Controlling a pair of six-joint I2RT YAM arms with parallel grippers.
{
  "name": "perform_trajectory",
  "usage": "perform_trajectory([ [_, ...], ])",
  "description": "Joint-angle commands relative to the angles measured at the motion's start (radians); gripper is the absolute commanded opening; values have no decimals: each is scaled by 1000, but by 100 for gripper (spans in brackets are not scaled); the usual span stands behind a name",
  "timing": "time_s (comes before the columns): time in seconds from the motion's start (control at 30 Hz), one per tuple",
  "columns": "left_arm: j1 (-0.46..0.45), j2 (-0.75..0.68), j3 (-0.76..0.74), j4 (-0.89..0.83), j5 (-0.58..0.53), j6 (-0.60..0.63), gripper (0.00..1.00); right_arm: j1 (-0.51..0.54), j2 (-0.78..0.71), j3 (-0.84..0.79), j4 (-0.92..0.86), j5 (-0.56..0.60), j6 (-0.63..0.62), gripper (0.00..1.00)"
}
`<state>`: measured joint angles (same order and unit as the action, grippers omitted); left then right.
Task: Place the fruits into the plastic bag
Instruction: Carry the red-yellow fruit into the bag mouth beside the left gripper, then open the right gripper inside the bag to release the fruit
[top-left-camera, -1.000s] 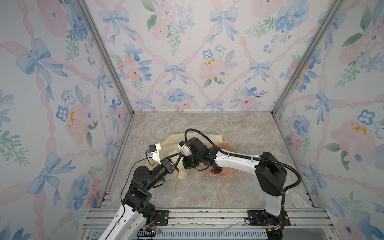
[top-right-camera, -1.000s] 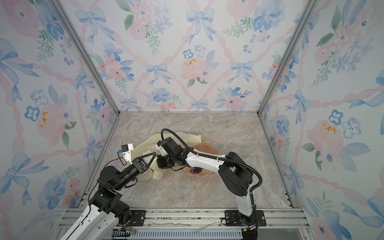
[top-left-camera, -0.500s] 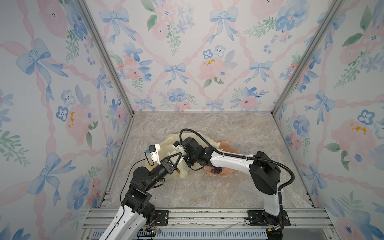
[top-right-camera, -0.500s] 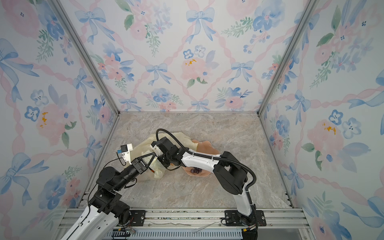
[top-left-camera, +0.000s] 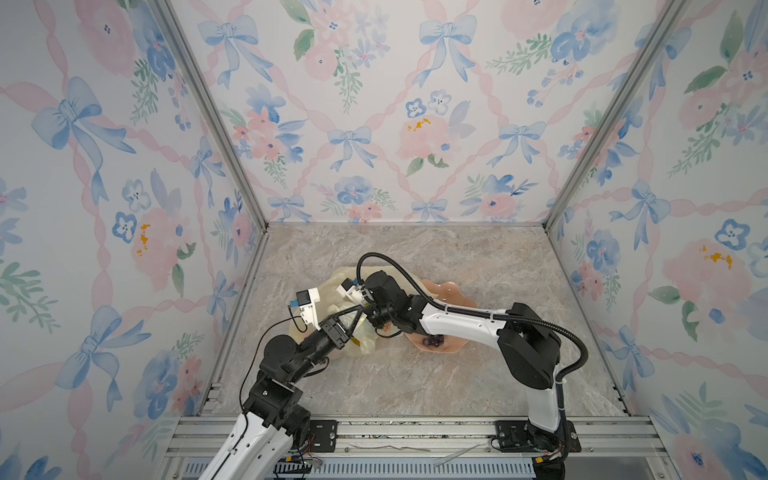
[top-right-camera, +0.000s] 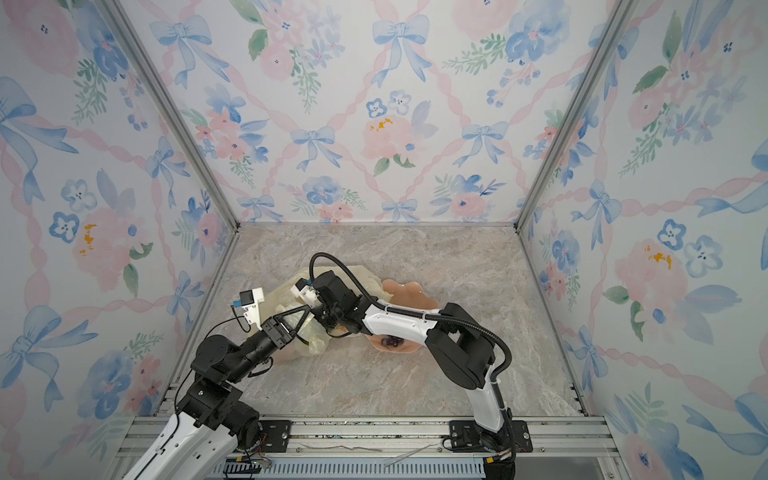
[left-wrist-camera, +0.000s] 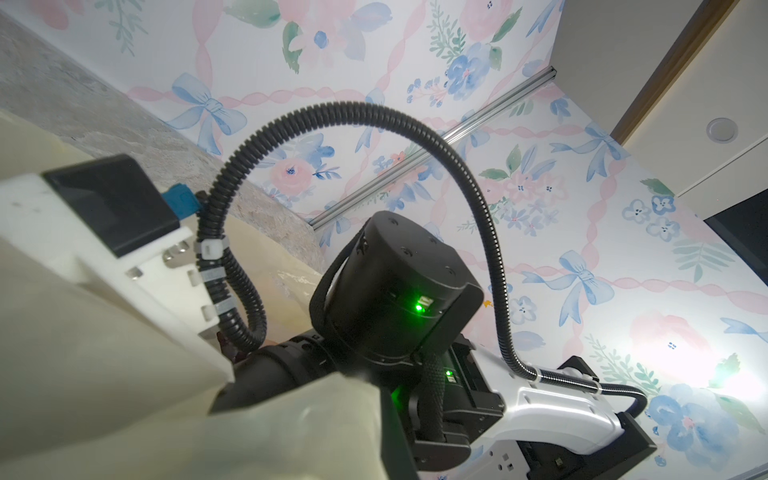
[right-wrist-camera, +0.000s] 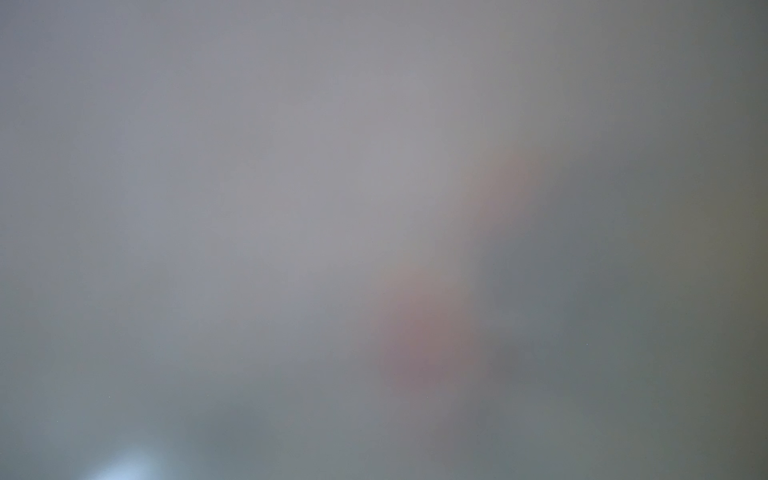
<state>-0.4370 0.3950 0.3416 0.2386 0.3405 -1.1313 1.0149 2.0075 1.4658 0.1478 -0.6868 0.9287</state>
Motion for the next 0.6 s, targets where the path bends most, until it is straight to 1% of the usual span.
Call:
perform_trajectory([
  [0.0, 4, -15, -12, 27, 13, -10, 0, 9, 15, -12, 44, -35, 20, 76],
  [0.57, 5, -7, -7, 27, 14, -7, 0, 10, -26, 5, -130, 29, -108, 76],
])
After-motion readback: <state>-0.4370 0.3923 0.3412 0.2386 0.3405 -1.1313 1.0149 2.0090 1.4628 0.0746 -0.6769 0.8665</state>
